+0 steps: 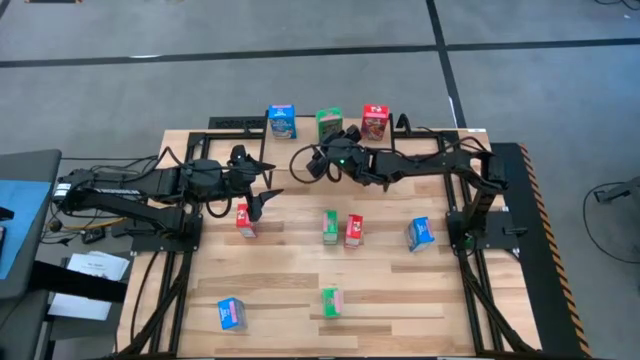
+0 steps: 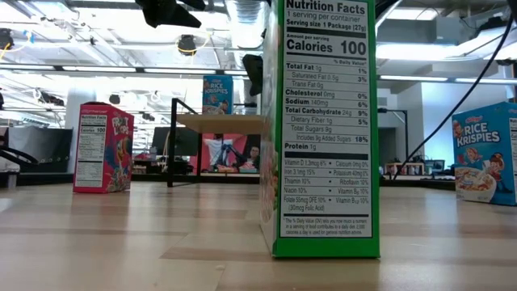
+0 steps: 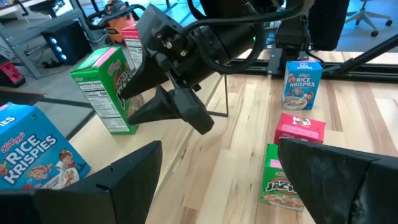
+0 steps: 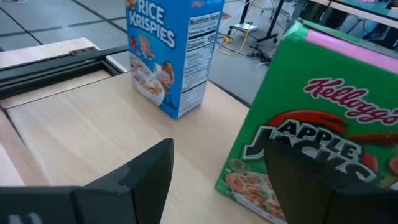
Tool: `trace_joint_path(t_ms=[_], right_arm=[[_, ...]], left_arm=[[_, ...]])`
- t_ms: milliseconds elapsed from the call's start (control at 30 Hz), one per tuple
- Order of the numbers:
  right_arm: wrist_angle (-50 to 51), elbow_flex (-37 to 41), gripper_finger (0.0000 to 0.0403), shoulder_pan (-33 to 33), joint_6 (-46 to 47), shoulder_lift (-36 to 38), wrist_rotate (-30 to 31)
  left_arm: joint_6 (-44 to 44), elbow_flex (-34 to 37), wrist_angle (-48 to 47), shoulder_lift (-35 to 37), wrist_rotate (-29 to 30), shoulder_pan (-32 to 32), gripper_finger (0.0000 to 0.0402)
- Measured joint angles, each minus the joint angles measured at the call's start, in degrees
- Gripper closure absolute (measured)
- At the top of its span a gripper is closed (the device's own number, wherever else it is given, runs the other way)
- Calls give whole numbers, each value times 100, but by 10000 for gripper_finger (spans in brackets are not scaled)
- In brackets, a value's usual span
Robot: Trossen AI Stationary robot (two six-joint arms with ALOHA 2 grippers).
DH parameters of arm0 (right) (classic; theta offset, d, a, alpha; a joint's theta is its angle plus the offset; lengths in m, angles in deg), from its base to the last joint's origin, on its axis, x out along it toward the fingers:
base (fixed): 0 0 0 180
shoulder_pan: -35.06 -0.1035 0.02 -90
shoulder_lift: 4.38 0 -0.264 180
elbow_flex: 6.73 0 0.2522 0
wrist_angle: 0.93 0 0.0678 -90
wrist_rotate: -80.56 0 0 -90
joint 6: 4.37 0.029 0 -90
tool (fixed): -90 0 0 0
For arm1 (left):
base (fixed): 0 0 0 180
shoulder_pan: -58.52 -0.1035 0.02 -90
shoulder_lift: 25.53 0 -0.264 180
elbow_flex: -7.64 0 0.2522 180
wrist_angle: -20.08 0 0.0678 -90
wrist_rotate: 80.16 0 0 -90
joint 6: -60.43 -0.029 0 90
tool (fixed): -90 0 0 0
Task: Stack cereal on shelf
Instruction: Put the bottom right green cereal box on the shelf
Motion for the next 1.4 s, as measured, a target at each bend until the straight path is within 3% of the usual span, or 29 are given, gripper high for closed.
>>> trace_joint_path(t_ms=[967,1400], right_arm=[[364,0,127,-168,125,0,-3],[454,0,127,64,-177,0,30]], left_arm=[[54,0,2,2,-2,-186,90],[62,0,0,2,-4,-186,90]])
